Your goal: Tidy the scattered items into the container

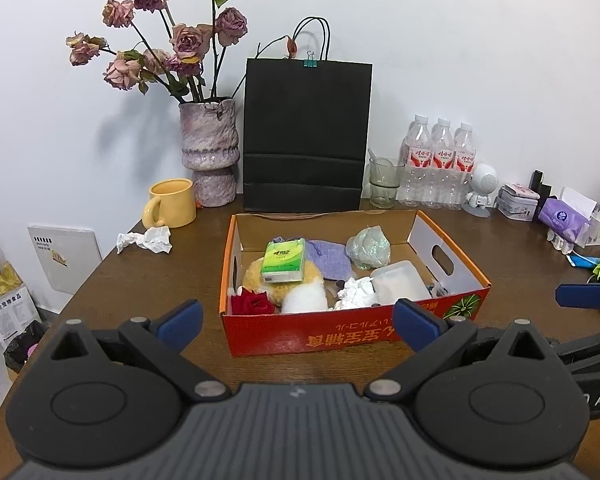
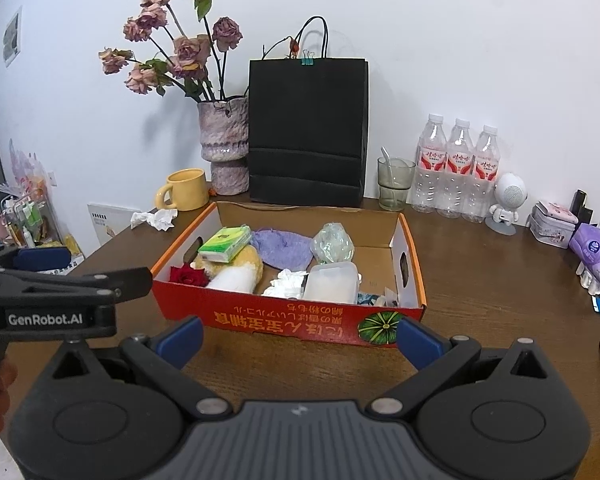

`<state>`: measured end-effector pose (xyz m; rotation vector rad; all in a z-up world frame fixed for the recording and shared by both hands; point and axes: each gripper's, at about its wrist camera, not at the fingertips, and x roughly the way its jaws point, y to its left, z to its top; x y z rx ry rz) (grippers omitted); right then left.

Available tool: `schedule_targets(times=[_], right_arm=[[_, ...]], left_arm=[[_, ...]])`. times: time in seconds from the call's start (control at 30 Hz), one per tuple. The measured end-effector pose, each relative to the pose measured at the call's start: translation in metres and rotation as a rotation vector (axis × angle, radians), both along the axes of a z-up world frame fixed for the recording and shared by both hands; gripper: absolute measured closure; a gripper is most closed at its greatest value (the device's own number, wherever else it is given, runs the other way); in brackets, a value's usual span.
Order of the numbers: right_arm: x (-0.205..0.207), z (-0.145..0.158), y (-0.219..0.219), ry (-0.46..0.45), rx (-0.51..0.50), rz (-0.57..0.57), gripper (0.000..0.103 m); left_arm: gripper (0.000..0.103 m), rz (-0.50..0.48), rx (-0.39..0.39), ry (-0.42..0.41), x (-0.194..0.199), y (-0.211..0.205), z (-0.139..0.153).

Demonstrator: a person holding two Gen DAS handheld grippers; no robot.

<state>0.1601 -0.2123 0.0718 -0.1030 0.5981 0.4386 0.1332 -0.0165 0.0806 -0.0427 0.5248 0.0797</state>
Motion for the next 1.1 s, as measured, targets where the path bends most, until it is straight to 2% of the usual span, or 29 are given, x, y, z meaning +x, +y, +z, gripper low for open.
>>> schedule_targets(times=[0.13,1.1], right_arm=[[-0.0012,-0.0021,0.0033,0.005,-0.007,0.007,0.0],[0.0011,-0.0049,0.0048,0.01,-0.009,0.017,0.0]], left_arm=[[0.0,-0.031,-0.01,-0.009,-0.0037,-0.0031,0.001],[0.0,-0.017,-0.015,0.001,-0.002,0.002,-0.0029]])
